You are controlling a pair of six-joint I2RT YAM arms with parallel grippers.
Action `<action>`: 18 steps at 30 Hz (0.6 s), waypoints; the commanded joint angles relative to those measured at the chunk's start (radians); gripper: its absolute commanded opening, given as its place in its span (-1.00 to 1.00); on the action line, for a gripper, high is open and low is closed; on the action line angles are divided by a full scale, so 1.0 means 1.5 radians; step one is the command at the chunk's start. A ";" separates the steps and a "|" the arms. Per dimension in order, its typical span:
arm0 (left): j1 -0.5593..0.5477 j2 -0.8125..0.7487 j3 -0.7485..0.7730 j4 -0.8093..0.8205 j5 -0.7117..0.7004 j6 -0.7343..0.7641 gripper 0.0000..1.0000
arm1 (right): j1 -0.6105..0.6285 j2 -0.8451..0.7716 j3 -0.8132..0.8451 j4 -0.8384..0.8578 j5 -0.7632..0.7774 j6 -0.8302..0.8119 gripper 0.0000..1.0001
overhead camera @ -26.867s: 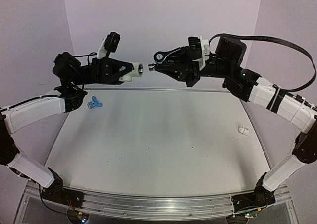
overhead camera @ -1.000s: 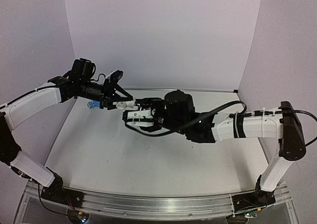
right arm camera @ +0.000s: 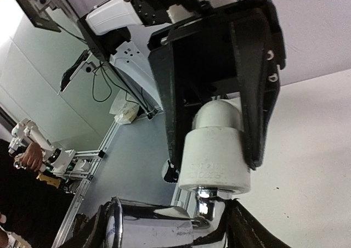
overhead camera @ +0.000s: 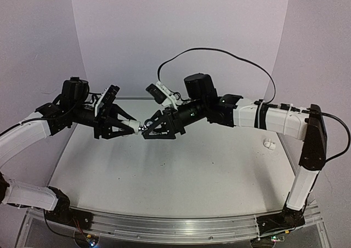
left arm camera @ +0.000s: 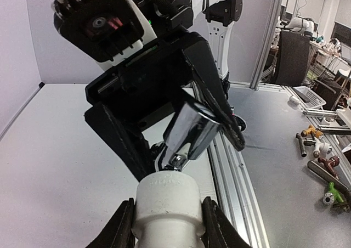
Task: Install the water faucets
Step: Screw the water faucet onto the adaptor.
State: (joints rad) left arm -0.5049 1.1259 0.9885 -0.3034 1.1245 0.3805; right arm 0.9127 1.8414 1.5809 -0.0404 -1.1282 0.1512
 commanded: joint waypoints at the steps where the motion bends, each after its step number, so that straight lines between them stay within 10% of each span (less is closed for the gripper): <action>1: 0.028 -0.042 -0.007 -0.037 0.076 0.008 -1.00 | -0.088 -0.094 -0.043 -0.047 0.096 0.038 0.40; 11: 0.029 -0.002 0.011 -0.036 0.060 -0.061 -1.00 | -0.097 -0.192 -0.110 -0.055 0.220 0.016 0.61; 18: 0.030 0.125 0.050 -0.029 0.256 -0.147 -1.00 | -0.097 -0.303 -0.213 -0.068 0.574 -0.066 0.70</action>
State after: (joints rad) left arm -0.4637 1.2107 0.9862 -0.3683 1.2592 0.2558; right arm 0.7714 1.4857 1.3283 -0.1419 -0.6359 0.1406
